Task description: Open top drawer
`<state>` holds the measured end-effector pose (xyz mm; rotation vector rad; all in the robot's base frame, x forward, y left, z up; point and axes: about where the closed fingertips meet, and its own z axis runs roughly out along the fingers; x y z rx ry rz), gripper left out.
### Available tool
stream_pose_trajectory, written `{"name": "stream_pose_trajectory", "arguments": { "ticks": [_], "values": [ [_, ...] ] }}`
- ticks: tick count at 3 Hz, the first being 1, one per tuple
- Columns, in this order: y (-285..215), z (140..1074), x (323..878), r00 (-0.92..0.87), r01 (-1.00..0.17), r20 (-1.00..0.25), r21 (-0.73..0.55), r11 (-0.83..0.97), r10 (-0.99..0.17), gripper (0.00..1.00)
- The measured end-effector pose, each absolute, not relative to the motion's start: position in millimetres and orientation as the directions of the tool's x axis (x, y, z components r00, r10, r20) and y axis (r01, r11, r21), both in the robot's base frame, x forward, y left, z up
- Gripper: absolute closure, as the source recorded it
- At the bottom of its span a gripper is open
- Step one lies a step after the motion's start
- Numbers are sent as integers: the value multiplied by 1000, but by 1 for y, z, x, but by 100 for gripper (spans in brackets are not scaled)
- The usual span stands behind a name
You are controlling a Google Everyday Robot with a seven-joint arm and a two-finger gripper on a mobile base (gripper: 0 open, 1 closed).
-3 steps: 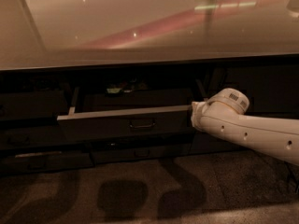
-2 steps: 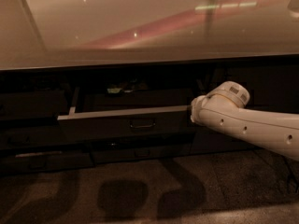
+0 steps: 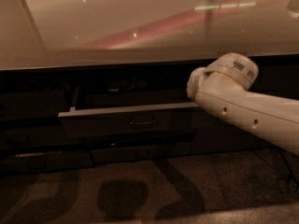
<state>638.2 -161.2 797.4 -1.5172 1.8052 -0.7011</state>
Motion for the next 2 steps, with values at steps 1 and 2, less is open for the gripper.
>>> {"name": "stream_pose_trajectory", "arguments": {
  "ticks": [1, 2],
  "values": [
    [-156, 839, 637, -110, -576, -153, -796, 189, -982, 100],
    [-156, 839, 637, -110, -576, -153, -796, 189, -982, 100]
  ]
}}
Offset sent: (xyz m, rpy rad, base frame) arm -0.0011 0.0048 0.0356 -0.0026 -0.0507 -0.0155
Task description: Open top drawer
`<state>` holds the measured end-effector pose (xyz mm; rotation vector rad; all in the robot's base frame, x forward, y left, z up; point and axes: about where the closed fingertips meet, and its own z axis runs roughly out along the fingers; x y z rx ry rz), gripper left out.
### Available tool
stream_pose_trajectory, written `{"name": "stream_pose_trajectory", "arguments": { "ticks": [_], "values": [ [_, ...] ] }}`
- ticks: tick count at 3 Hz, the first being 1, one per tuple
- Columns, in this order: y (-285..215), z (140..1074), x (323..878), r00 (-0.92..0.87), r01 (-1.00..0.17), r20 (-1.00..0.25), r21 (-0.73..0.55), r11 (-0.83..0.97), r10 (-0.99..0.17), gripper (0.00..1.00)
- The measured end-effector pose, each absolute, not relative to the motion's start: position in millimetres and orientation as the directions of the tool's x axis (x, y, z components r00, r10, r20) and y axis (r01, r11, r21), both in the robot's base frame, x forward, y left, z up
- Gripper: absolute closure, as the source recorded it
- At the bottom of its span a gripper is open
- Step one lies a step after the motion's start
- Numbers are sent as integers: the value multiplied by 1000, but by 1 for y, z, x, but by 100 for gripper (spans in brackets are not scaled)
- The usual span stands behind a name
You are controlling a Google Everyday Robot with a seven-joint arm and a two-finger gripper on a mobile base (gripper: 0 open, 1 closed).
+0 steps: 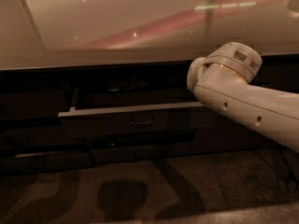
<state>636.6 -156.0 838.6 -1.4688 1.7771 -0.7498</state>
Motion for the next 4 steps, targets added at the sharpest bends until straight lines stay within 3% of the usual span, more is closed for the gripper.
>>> {"name": "stream_pose_trajectory", "arguments": {
  "ticks": [2, 3, 4],
  "values": [
    [-144, 827, 633, -36, -631, -304, -732, 258, -952, 100],
    [-144, 827, 633, -36, -631, -304, -732, 258, -952, 100],
    [-155, 781, 648, -105, -708, -331, -638, 304, -938, 100]
  ]
}}
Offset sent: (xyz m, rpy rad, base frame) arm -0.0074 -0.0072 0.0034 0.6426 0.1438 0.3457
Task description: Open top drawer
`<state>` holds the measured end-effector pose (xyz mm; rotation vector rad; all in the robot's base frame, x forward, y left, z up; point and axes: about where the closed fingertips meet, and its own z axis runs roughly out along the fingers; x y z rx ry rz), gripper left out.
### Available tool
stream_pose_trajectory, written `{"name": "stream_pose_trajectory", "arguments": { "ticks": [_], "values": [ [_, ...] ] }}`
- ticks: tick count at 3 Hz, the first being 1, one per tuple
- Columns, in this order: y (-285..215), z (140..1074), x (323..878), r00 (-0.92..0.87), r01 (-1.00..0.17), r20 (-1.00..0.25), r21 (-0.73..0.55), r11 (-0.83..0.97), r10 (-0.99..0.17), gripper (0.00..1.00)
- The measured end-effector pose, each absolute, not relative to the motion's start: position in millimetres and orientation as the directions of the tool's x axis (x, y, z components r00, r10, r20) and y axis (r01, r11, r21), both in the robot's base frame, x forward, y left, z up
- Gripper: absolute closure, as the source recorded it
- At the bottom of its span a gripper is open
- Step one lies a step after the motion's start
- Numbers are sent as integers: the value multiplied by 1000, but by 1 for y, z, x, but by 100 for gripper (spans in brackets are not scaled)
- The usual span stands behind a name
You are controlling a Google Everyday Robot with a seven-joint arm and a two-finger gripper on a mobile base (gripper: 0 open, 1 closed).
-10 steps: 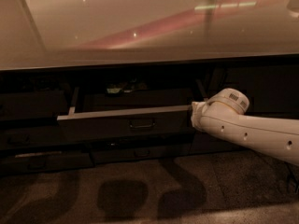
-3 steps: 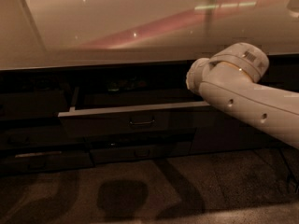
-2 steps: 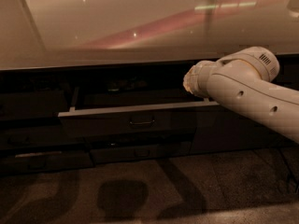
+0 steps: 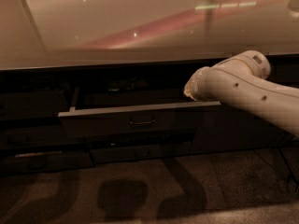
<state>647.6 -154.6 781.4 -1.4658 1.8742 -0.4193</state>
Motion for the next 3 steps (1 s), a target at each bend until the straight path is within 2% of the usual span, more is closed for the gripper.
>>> {"name": "stream_pose_trajectory", "arguments": {
  "ticks": [2, 3],
  "values": [
    [-172, 698, 671, -226, -834, -480, -355, 423, -848, 100],
    [-172, 698, 671, -226, -834, -480, -355, 423, -848, 100]
  ]
}}
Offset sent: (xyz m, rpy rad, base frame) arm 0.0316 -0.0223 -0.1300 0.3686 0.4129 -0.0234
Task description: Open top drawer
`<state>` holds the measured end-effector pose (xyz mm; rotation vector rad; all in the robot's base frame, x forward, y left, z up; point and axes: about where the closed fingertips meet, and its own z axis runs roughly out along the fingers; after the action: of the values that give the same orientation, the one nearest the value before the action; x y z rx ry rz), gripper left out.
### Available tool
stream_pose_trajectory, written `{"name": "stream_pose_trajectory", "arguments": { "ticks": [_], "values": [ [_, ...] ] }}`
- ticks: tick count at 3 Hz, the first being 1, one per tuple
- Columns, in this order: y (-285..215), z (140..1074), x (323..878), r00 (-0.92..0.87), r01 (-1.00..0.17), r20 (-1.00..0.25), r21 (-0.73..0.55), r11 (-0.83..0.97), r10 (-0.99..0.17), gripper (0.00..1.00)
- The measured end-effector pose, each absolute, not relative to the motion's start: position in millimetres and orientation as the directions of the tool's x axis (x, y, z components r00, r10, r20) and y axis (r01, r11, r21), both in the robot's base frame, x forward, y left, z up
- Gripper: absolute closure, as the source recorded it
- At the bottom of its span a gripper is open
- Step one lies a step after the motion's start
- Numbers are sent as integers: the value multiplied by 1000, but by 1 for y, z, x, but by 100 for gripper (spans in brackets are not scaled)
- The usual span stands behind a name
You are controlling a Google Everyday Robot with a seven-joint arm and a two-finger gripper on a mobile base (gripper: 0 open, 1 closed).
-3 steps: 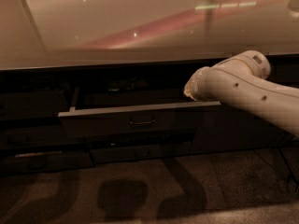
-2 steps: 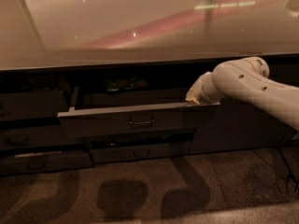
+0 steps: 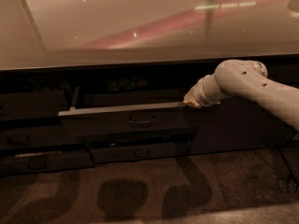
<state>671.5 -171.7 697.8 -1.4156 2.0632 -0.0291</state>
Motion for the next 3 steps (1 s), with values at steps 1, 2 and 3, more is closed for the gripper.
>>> {"name": "stream_pose_trajectory", "arguments": {
  "ticks": [1, 2, 3],
  "values": [
    [-166, 711, 689, -268, -816, -450, -364, 449, -852, 100],
    [-166, 711, 690, -269, -816, -449, -364, 449, -852, 100],
    [-175, 682, 702, -316, -829, -434, -306, 468, -844, 100]
  ]
}}
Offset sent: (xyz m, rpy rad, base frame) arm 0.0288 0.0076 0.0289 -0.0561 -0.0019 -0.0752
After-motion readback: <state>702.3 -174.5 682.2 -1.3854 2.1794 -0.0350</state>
